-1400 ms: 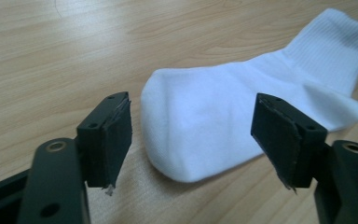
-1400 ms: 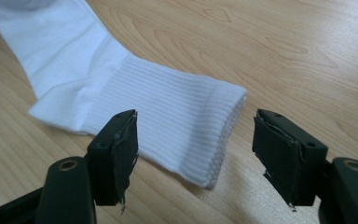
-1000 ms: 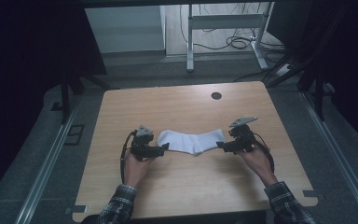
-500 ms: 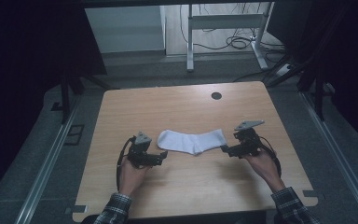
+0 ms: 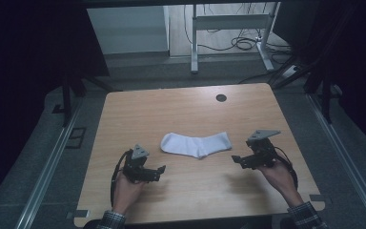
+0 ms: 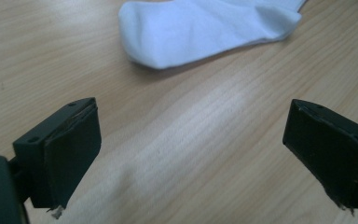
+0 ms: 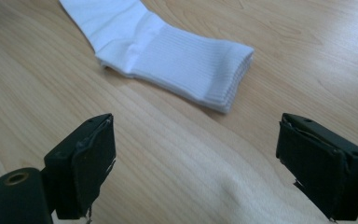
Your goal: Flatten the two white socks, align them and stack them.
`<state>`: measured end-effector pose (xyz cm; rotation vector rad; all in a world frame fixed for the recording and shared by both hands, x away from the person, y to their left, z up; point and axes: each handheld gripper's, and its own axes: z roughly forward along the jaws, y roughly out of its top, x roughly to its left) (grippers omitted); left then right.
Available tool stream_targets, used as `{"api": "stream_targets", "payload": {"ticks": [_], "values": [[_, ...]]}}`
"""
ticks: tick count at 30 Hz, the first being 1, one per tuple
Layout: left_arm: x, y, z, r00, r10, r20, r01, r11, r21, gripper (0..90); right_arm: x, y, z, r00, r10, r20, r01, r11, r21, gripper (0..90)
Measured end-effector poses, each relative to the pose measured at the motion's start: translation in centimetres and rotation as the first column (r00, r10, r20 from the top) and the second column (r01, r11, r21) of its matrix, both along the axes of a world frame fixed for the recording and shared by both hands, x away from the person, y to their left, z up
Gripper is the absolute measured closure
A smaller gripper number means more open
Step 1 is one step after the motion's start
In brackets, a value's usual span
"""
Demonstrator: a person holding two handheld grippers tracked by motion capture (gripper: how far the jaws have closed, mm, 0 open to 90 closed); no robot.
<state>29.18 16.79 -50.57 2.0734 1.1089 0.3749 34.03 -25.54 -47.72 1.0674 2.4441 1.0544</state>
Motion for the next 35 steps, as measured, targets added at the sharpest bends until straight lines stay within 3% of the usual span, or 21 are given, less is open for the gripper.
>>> {"api": "stream_targets", "payload": {"ticks": [8, 14, 27, 29, 35], "values": [[-1.6, 0.7, -0.5, 1.0000, 0.001, -0.007, -0.001, 1.0000, -0.003, 3.3, -1.4, -1.1, -0.8, 1.0000, 0.002, 0.000, -0.002, 1.000, -0.007, 10.5], [-2.5, 0.7, -1.5, 0.9998, -0.005, -0.017, 0.006, 0.9997, 0.022, 0.9, -2.1, -1.6, -1.7, 0.9999, 0.004, -0.009, -0.004, 1.000, -0.018, 10.4], [-3.3, 0.2, -3.7, 0.9972, -0.027, -0.069, 0.032, 0.9973, 0.066, 0.0, -2.6, -1.5, -4.8, 0.9985, 0.030, -0.047, -0.033, 0.996, -0.078, 10.0], [-3.4, 0.0, -4.0, 0.9984, -0.024, -0.051, 0.029, 0.9952, 0.093, 0.0, -2.6, -1.4, -5.3, 0.9981, 0.034, -0.051, -0.038, 0.996, -0.083, 10.1], [-3.4, 0.0, -4.0, 0.9986, -0.021, -0.049, 0.026, 0.9949, 0.097, 0.0, -2.7, -1.5, -6.0, 0.9987, 0.043, -0.028, -0.045, 0.996, -0.077, 7.1]]}}
